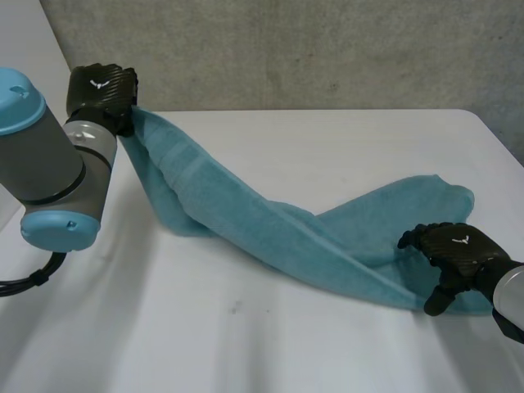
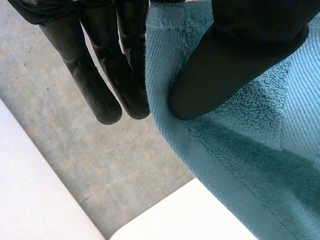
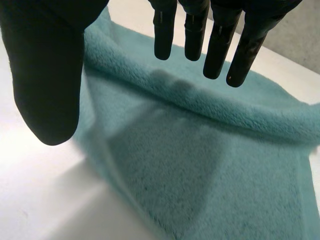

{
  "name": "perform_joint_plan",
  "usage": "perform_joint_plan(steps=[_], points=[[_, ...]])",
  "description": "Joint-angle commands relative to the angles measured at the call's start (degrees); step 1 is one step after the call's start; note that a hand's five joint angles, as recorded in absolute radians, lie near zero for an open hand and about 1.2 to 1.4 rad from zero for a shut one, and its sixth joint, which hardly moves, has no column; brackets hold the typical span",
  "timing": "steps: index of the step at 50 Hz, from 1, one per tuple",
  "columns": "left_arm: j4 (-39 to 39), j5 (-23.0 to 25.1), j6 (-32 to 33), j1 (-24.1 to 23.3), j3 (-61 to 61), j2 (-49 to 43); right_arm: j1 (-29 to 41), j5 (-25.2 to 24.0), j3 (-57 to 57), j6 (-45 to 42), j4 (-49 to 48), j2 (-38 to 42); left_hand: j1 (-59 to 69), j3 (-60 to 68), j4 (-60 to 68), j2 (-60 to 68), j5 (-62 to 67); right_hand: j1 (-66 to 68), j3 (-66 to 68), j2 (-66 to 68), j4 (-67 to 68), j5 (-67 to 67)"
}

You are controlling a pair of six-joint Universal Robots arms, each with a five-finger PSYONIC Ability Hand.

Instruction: Fold the laundry

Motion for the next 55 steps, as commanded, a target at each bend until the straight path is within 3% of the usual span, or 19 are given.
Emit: perform_joint_plan(steps=[1, 10, 23, 26, 28, 30, 34, 43, 47, 55], points=[[0.35, 0.03, 0.11, 2.02, 0.0, -1.93, -3.24, -0.29, -0.44, -1.4, 1.05, 2.08, 12.79, 10.3, 10.28, 10.22, 11.46, 8.39, 5.3, 6.07, 5.34, 5.44], [0.71, -0.06, 0.11, 2.2, -0.35, -2.73, -3.68, -0.2, -1.67, -1.58, 1.05, 6.31, 12.79, 10.3, 10.28, 10.22, 11.46, 11.6, 8.51, 9.27, 8.54, 8.64], [0.79, 0.03, 0.11, 2.55, -0.79, -2.81, -4.91, -0.2, -4.13, -1.58, 0.53, 11.84, 12.79, 10.3, 10.28, 10.22, 11.46, 31.95, 28.86, 29.62, 28.89, 29.0], [0.79, 0.03, 0.11, 2.55, -0.79, -2.81, -4.82, -0.2, -4.57, -1.58, 0.53, 12.55, 12.79, 10.3, 10.28, 10.22, 11.46, 38.51, 35.42, 36.18, 35.45, 35.56], [0.71, 0.03, 0.11, 2.73, -0.79, -2.81, -4.91, -0.2, -5.18, -1.58, 0.44, 12.55, 12.79, 10.3, 10.28, 10.22, 11.46, 55.88, 52.79, 53.55, 52.82, 52.92], [0.71, -0.06, 0.11, 2.9, -0.88, -2.81, -4.91, -0.2, -5.53, -1.58, 0.18, 12.46, 12.79, 10.3, 10.28, 10.22, 11.46, 62.61, 59.52, 60.28, 59.55, 59.65], [0.71, -0.06, 0.11, 2.9, -0.97, -2.73, -5.0, -0.03, -6.85, -0.96, -0.53, 11.93, 12.79, 10.3, 10.28, 10.22, 11.46, 62.67, 59.58, 60.35, 59.62, 59.72], [0.18, -0.06, 0.11, 2.82, -4.03, -1.06, -4.74, 0.41, -15.01, 0.09, -0.88, 1.39, 12.79, 10.3, 10.28, 10.22, 11.46, 62.67, 59.58, 60.35, 59.62, 59.72], [0.09, 0.12, 0.11, 2.82, -5.98, -0.18, -4.47, 0.5, -18.01, 0.01, 0.61, 2.53, 12.79, 10.3, 10.28, 10.22, 11.46, 62.67, 59.58, 60.35, 59.62, 59.72], [-0.52, 0.91, 0.29, 2.46, -9.14, -1.41, -3.42, 1.2, -29.88, -4.92, 13.97, 15.01, 12.79, 10.3, 10.28, 10.22, 11.46, 62.67, 59.58, 60.35, 59.62, 59.72]])
